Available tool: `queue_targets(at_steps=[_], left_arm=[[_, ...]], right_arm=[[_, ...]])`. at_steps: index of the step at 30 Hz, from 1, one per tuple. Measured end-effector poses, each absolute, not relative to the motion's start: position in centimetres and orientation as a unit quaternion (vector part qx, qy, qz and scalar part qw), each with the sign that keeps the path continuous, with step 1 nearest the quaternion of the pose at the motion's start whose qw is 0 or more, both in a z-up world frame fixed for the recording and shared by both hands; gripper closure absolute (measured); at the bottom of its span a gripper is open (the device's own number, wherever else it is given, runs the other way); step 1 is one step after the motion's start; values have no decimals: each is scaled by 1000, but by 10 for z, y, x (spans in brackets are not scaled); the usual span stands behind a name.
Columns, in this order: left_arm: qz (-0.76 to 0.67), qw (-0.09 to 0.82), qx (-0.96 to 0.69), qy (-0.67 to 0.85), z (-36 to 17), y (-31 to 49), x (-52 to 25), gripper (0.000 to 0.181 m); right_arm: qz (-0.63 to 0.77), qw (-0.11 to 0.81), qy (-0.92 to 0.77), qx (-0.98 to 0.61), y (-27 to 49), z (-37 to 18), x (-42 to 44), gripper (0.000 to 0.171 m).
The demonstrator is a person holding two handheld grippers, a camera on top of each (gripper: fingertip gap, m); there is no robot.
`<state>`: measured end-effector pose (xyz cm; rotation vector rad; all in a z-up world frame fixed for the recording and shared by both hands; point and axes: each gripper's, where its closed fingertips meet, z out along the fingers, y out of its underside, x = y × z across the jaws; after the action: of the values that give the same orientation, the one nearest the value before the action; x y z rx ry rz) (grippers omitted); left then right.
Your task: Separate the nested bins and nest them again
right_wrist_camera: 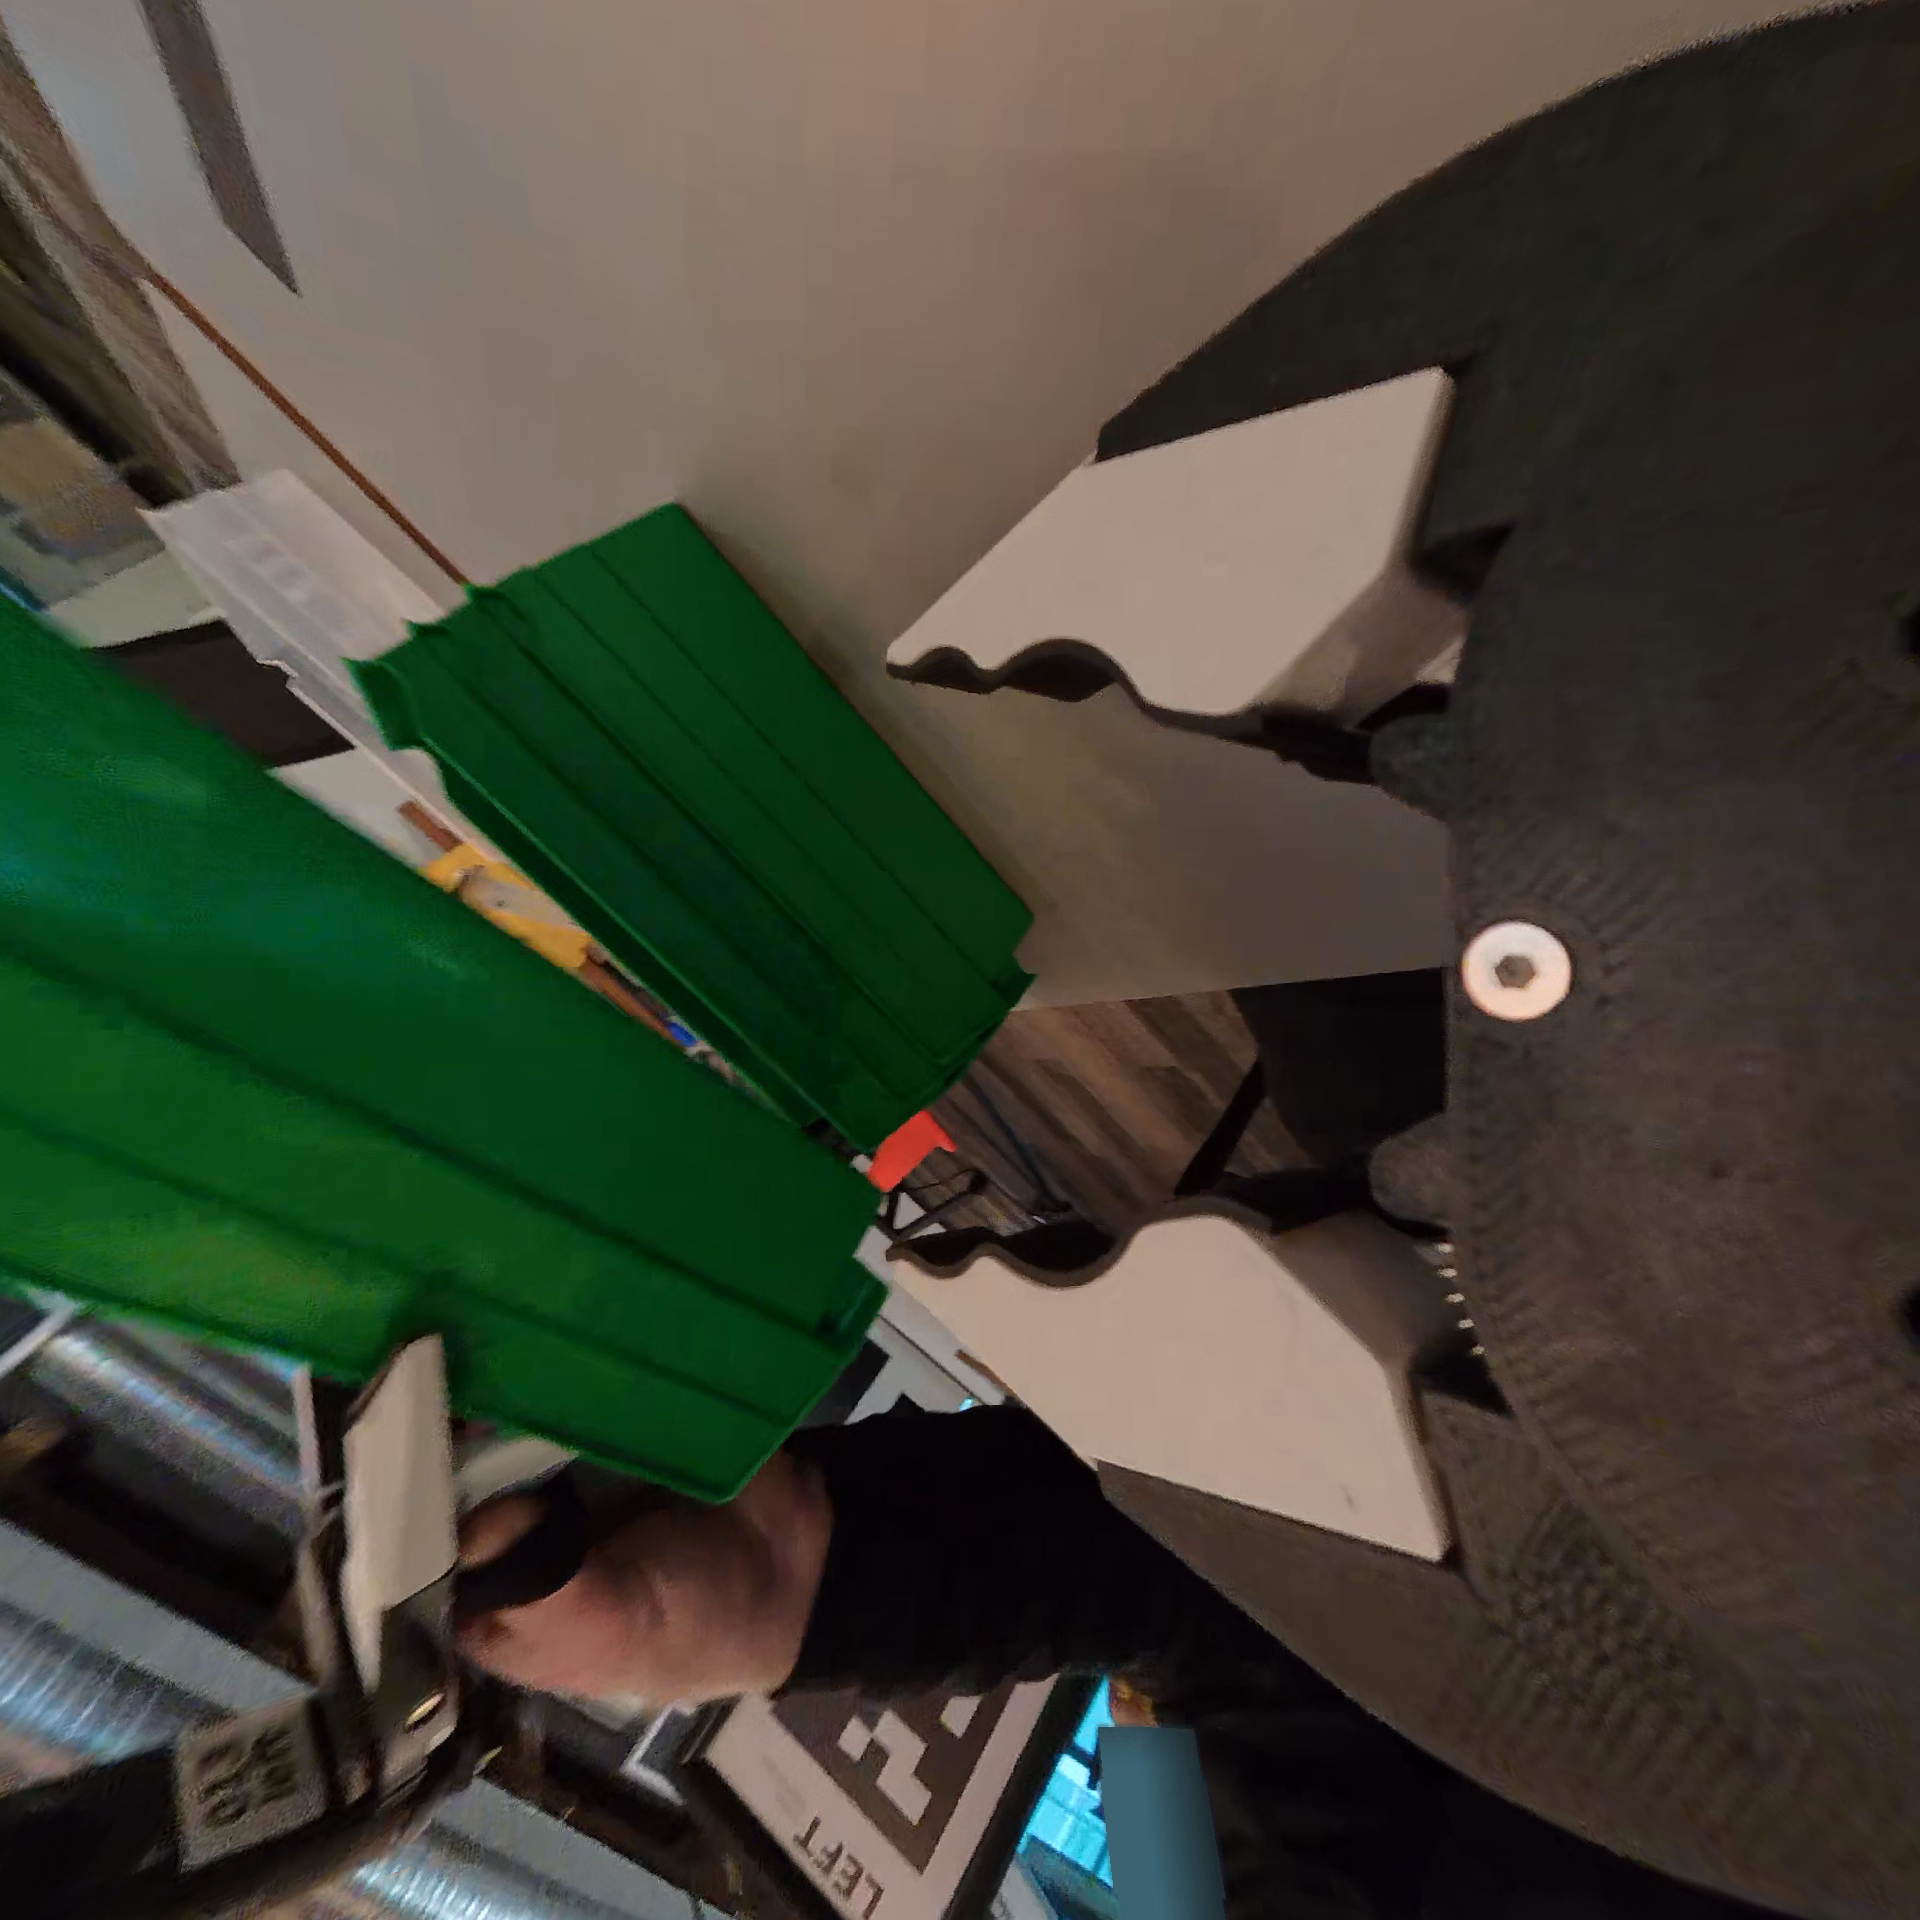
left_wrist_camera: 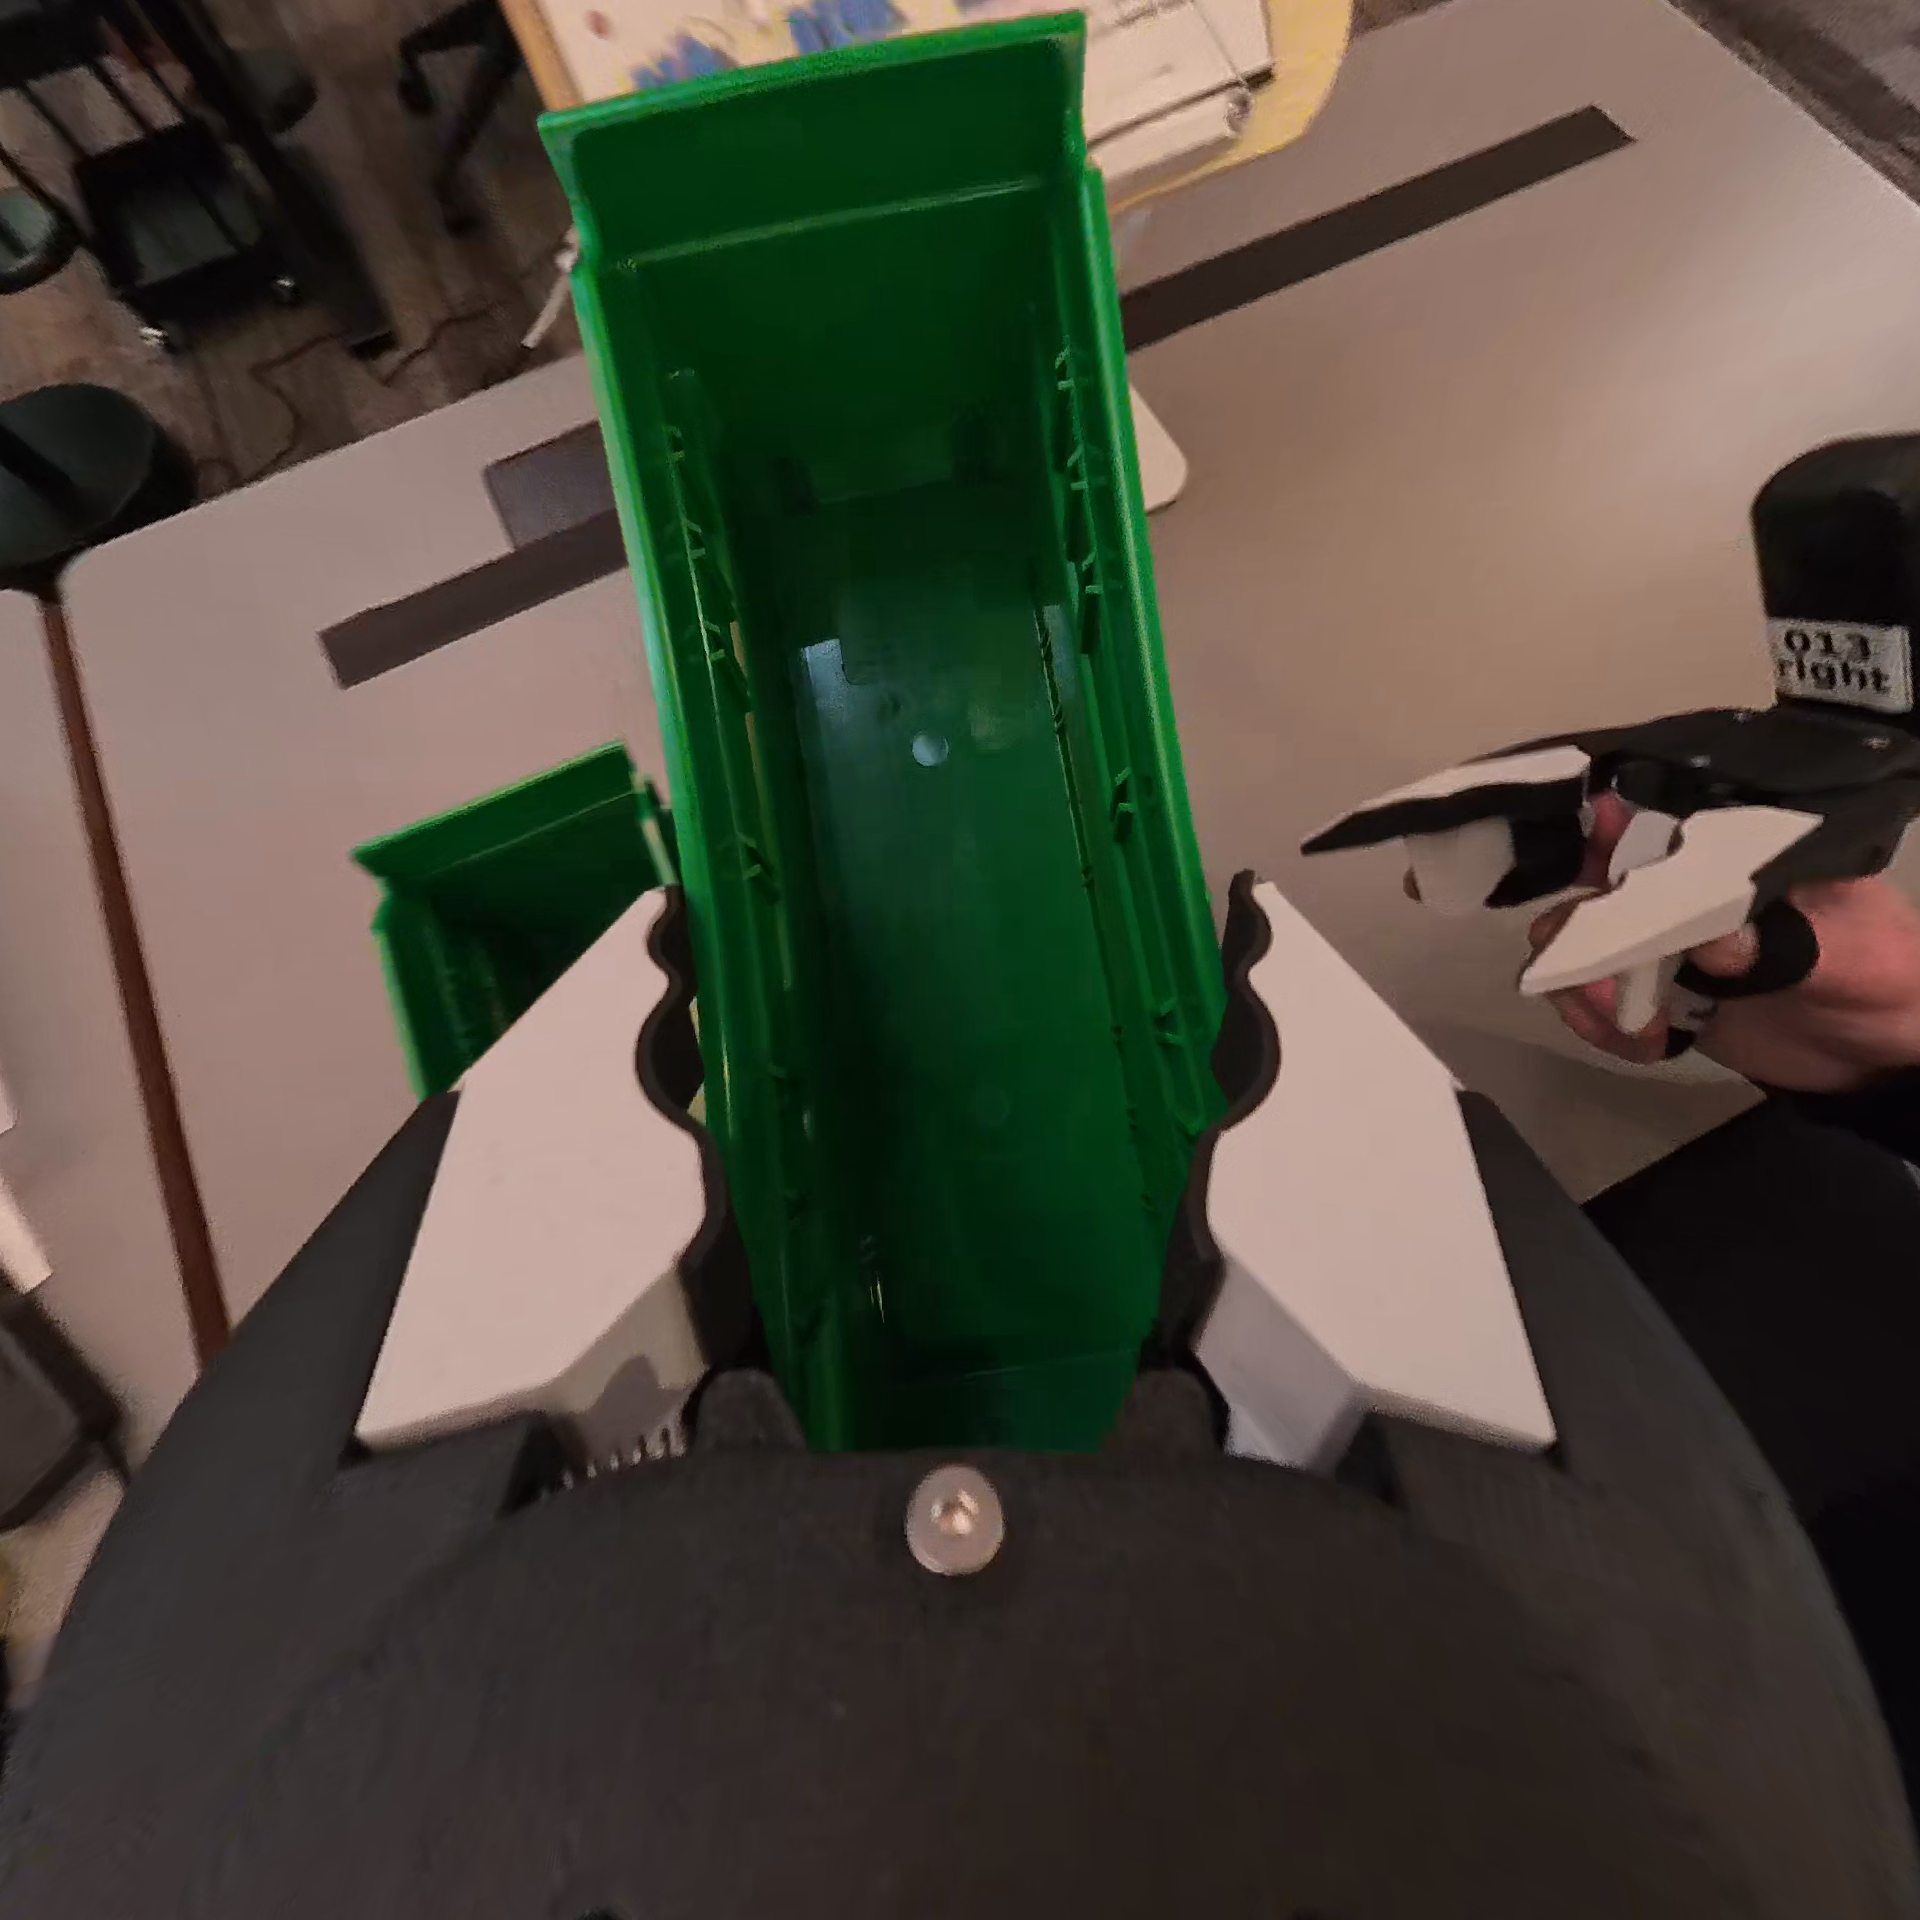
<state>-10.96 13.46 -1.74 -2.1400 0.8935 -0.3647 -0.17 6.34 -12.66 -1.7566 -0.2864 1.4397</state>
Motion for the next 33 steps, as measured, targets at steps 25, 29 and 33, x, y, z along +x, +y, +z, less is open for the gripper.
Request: queue_targets(at_steps=[25, 29, 33], left_arm=[[-147, 307, -897, 281, -203, 129, -37, 74], [-150, 317, -900, 257, -205, 132, -41, 69], [-145, 331, -899, 249, -204, 132, -40, 65]], right_arm=[[564, 368, 1, -739, 97, -181, 51, 66], [562, 365, -5, -742, 96, -182, 47, 66], [562, 364, -7, -742, 95, -182, 46, 66]])
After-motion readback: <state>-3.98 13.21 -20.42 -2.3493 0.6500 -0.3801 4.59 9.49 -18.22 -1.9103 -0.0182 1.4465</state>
